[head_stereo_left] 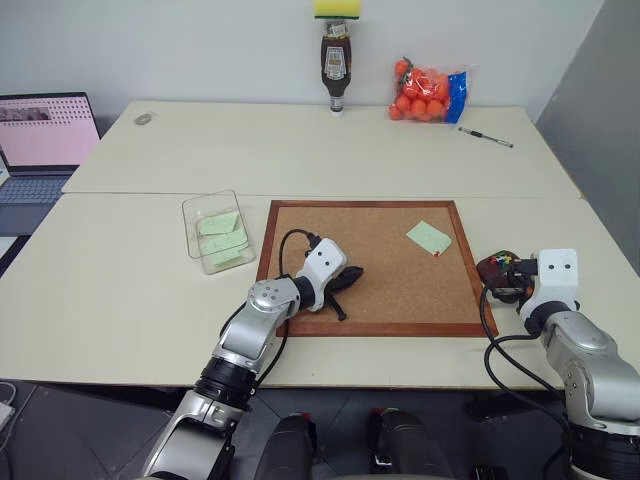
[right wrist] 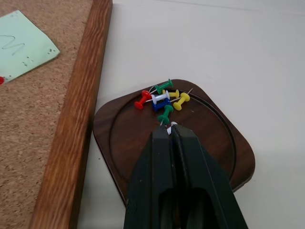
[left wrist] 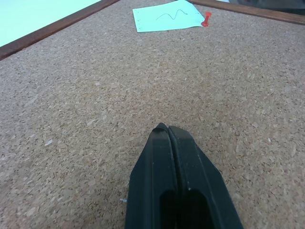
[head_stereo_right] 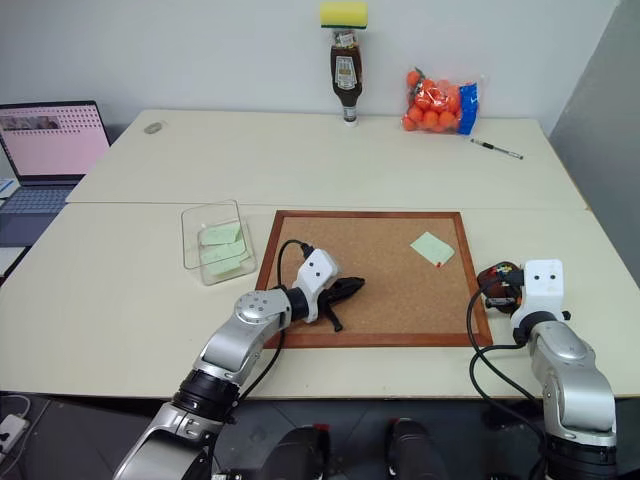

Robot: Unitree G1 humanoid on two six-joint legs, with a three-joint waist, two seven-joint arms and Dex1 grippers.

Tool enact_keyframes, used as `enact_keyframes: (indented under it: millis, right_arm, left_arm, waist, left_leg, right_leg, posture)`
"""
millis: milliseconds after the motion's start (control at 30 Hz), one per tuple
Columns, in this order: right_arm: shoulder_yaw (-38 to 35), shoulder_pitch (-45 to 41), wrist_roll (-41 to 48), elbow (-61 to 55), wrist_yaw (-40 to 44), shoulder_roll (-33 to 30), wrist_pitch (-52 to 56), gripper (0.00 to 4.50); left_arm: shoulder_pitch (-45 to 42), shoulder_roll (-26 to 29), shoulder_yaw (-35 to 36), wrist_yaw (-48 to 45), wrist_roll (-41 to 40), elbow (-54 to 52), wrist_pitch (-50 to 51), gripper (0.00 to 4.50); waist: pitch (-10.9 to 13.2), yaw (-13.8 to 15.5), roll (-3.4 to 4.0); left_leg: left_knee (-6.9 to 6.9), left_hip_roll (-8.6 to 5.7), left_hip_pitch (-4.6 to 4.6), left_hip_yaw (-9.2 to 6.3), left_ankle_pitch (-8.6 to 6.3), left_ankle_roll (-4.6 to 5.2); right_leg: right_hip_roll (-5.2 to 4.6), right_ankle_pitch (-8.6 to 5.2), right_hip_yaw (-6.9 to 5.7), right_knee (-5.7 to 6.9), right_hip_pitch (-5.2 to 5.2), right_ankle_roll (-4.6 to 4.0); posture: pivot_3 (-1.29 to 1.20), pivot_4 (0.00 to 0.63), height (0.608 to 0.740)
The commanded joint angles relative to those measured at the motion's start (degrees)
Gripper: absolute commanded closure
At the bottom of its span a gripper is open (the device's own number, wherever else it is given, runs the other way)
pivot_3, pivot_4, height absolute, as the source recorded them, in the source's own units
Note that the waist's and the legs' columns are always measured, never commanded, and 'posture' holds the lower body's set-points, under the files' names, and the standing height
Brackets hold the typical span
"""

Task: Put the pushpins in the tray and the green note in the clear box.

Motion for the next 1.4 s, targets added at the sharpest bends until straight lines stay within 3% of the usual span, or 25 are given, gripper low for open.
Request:
enact_keyframes:
  millis: [33,500,700,900,1100,1400]
  right_arm:
    - [-0.22,-1.23,-1.13,1.91,-0.42,-0.76,-2.30,4.24]
    - [-3.85,-1.04,2.09,-3.20,-0.65,0.39,-0.33,1.55]
    - [-5.68,-1.96,4.53,-10.22,-0.77,0.02,2.33,1.55]
    - [-1.35,-4.86,7.17,-11.23,1.83,0.06,3.65,1.55]
    - [10.70,-7.24,5.02,-5.14,6.55,0.17,-0.94,1.55]
    - [14.70,-11.92,2.50,7.33,8.18,1.19,-9.36,1.55]
  left_arm:
    - [1.10,0.15,-0.97,0.03,0.95,1.25,1.02,4.50]
    - [1.31,0.26,-0.93,0.03,0.97,1.12,0.99,4.50]
    - [1.31,0.58,-0.80,-0.22,0.91,1.21,0.93,4.50]
    - [1.01,0.78,-0.75,-0.37,0.94,1.54,0.90,4.50]
    - [0.67,0.86,-0.84,-0.36,0.96,1.64,0.96,4.50]
    - [0.74,1.04,-0.80,-0.11,1.01,1.10,1.11,4.50]
  waist:
    - [0.00,-0.01,0.00]
    - [0.00,0.00,0.00]
    - [0.00,0.00,0.00]
    - [0.00,-0.02,0.00]
    - [0.01,-0.06,-0.02]
    - [0.03,-0.05,-0.05]
  left_leg:
    - [0.00,-0.01,-0.01,0.01,0.00,0.00]
    - [0.00,0.00,-0.01,-0.02,0.00,0.00]
    - [0.00,0.01,-0.01,-0.05,0.00,0.00]
    - [0.00,0.02,0.00,-0.10,0.00,0.00]
    - [-0.01,0.06,0.01,-0.10,0.00,0.00]
    - [0.00,0.03,-0.02,-0.04,0.00,0.00]
  right_leg:
    - [0.04,0.00,0.01,-0.01,0.00,0.01]
    - [0.05,0.00,0.00,-0.01,-0.01,0.00]
    - [0.05,0.00,-0.01,-0.01,-0.01,0.00]
    - [0.04,-0.16,-0.01,-0.01,-0.01,-0.27]
    - [0.04,-0.17,-0.04,-0.01,-0.01,-0.28]
    - [0.11,-0.12,-0.02,-0.02,-0.02,-0.20]
  posture:
    - [0.00,0.150,0.740]
    - [0.00,0.150,0.740]
    - [0.00,0.150,0.740]
    - [0.00,0.150,0.740]
    - [0.00,0.150,0.740]
    - [0.00,0.150,0.740]
